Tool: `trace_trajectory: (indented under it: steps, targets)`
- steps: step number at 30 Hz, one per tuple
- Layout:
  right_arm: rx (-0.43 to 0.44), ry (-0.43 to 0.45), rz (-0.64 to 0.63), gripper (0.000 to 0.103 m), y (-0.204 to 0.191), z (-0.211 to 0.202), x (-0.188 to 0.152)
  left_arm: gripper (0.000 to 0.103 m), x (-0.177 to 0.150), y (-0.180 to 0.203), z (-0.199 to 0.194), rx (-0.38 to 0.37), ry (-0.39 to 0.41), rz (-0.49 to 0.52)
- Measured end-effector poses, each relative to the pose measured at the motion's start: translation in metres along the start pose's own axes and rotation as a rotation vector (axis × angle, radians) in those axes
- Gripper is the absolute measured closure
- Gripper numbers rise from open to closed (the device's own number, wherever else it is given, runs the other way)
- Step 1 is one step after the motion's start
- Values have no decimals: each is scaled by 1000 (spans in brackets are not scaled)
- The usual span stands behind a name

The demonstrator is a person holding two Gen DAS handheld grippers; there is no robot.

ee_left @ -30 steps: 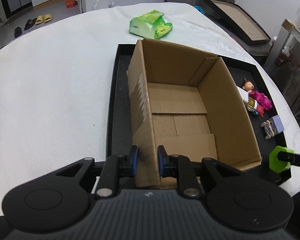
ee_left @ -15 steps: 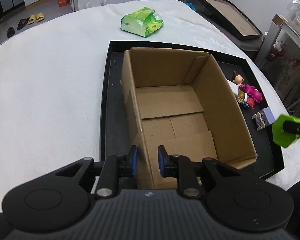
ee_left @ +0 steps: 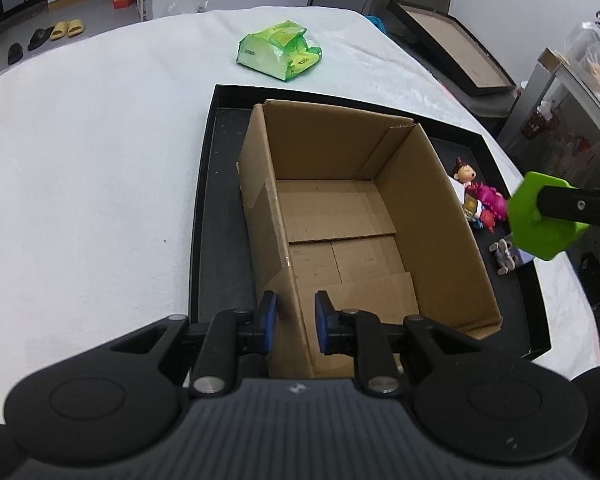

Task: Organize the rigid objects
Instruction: 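Carry the lime-green cube over the cardboard box and release it inside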

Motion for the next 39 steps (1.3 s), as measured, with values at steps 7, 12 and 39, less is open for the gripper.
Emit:
trace_trajectory:
  steps: [7, 12, 39]
  targets:
    - [1, -9, -67, 52, -31, 7, 18, 88, 8, -1, 6, -27, 9, -17]
    - [-18, -28, -122, 52, -51, 19, 29, 88, 10, -2, 11, -26, 9, -18]
    - [66, -29, -293, 52, -115, 56, 74, 86, 22, -15, 27, -100, -27, -57]
Point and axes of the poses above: each gripper's, at about its wrist camera, not at the fingertips, and z roughly the way its jaws point, y to its right, x to its top, the point moved 5 cm from there along z, roughly the way its jaws point, and after that the axes turned 15 degrees about -y, right-handed, at the moved point
